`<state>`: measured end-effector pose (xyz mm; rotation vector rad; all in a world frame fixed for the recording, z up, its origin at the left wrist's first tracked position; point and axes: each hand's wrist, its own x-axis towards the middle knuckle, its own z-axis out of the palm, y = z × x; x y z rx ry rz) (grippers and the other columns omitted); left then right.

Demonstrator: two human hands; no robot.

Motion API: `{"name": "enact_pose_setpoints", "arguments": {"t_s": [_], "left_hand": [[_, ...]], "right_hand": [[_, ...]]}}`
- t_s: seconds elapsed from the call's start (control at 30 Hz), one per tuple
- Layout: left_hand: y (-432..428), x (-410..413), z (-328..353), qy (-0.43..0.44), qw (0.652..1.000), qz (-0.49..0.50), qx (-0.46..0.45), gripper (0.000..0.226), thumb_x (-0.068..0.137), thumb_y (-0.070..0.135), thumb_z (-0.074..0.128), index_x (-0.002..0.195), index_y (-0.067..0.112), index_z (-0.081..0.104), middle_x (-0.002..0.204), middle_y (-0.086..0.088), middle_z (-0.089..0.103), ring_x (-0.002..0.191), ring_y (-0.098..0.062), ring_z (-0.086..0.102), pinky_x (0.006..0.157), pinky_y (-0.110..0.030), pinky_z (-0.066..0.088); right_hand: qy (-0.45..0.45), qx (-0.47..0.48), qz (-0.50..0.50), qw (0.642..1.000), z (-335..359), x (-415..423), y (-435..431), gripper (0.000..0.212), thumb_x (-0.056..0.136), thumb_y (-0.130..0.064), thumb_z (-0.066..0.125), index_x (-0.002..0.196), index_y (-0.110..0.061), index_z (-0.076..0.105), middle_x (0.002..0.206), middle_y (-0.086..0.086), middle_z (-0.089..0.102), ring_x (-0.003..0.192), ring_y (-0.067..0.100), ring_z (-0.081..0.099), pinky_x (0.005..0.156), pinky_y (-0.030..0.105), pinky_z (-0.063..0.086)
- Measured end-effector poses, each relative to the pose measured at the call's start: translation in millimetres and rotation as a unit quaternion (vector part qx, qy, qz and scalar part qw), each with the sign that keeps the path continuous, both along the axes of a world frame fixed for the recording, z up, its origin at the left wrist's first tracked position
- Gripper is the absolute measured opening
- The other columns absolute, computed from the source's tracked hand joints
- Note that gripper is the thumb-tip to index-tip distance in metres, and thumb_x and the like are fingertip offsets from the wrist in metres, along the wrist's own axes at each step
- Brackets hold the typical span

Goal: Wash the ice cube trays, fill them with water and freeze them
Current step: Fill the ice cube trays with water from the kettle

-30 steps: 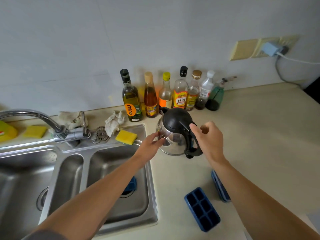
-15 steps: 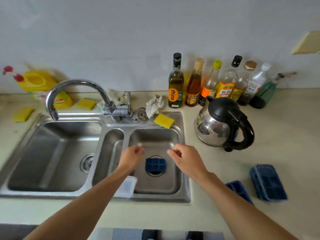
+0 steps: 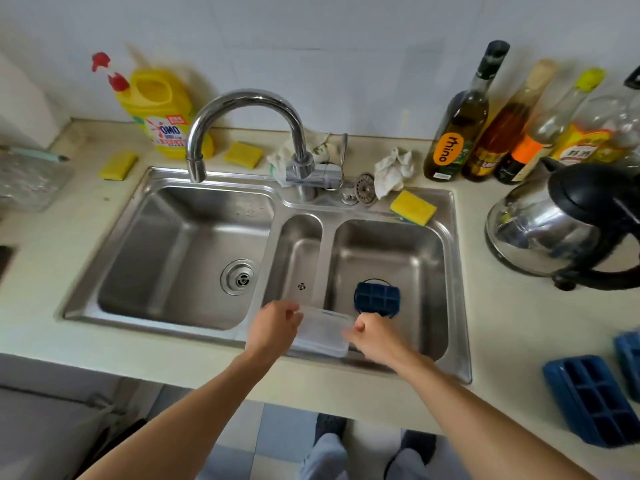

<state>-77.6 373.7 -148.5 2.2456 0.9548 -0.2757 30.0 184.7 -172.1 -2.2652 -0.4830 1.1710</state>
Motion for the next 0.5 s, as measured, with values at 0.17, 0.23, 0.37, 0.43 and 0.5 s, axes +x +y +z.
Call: {"name": "enact_pose_setpoints", "arguments": {"t_s": [0.17,0.23,0.37,0.43,0.5], "left_hand": [[6,-2,-1,-0.043,0.998,0.026,-0.023,0.025,0.097,0.02,0.063,0.122,0.013,0.065,0.09,0.001,0.069,0.083,-0.021,0.065,0.079,-0.035,0.056],[9,2,1,-0.052,0.996,0.046,-0.049,0.029,0.097,0.021,0.065,0.125,0.014,0.064,0.09,0.004,0.068,0.081,-0.019,0.065,0.078,-0.034,0.057],[9,27,4,-0.059,0.995,0.033,-0.072,0.028,0.095,0.023,0.067,0.122,0.016,0.068,0.095,0.002,0.069,0.083,-0.016,0.065,0.069,-0.019,0.046],[0,47,4,-0.06,0.993,0.004,-0.106,0.024,0.096,0.019,0.066,0.119,0.013,0.069,0.099,-0.002,0.071,0.086,-0.018,0.068,0.077,-0.029,0.057],[-15,70,0,-0.059,0.989,-0.025,-0.133,0.021,0.095,0.014,0.067,0.117,0.012,0.068,0.103,-0.004,0.072,0.091,-0.02,0.069,0.084,-0.037,0.061]], "right_hand": [[-0.02,-0.016,-0.006,1.0,2,-6,9,0.033,0.098,-0.039,0.061,0.074,-0.018,0.057,0.059,0.0,0.052,0.05,0.013,0.046,0.053,0.028,0.037],[-0.02,-0.008,-0.023,1.0,5,-4,9,0.032,0.099,-0.037,0.06,0.075,-0.016,0.055,0.064,0.003,0.056,0.057,0.017,0.052,0.058,0.032,0.042],[-0.042,0.007,-0.087,0.995,17,8,1,0.026,0.099,-0.037,0.06,0.084,-0.016,0.057,0.076,0.005,0.068,0.066,0.022,0.064,0.064,0.039,0.053],[-0.062,0.006,-0.135,0.989,20,22,-11,0.023,0.099,-0.035,0.061,0.086,-0.016,0.059,0.077,0.007,0.07,0.064,0.018,0.067,0.062,0.036,0.055],[-0.07,-0.004,-0.183,0.981,16,39,-27,0.016,0.1,-0.029,0.062,0.088,-0.018,0.061,0.073,0.002,0.069,0.055,0.01,0.066,0.051,0.025,0.053]]}}
